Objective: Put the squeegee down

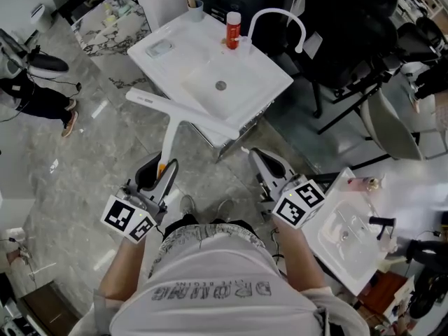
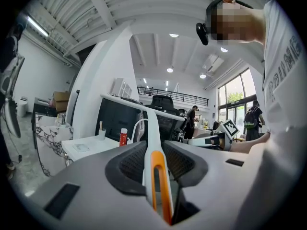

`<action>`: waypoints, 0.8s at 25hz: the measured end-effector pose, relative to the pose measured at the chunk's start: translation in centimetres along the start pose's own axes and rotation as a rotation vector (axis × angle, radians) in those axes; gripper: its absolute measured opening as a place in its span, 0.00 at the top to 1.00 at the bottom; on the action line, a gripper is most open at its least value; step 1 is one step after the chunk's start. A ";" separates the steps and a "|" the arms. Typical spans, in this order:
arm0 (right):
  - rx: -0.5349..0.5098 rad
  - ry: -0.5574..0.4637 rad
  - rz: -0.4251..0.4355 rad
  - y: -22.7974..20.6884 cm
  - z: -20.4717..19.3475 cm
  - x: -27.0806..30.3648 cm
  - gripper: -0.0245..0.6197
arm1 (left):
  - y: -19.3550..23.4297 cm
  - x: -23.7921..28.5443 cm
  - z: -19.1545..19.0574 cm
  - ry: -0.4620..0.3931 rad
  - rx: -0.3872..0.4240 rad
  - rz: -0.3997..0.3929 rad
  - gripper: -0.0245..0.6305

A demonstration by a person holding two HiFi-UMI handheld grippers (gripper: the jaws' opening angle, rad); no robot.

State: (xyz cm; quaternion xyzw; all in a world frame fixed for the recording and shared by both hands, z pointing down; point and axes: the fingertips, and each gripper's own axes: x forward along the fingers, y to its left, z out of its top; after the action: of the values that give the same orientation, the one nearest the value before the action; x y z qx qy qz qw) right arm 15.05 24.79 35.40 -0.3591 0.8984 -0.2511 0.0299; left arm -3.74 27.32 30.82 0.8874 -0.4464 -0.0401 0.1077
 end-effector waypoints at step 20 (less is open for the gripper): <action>0.005 0.019 0.068 -2.2 0.5 -2.2 0.95 | -2.9 0.6 -0.9 -0.022 -0.002 0.083 0.77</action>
State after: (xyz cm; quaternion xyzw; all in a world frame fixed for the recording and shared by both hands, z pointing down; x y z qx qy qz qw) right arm 18.12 24.67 35.71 -0.3261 0.9096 -0.2555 0.0309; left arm -0.97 28.65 31.06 0.8677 -0.4838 -0.0458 0.1051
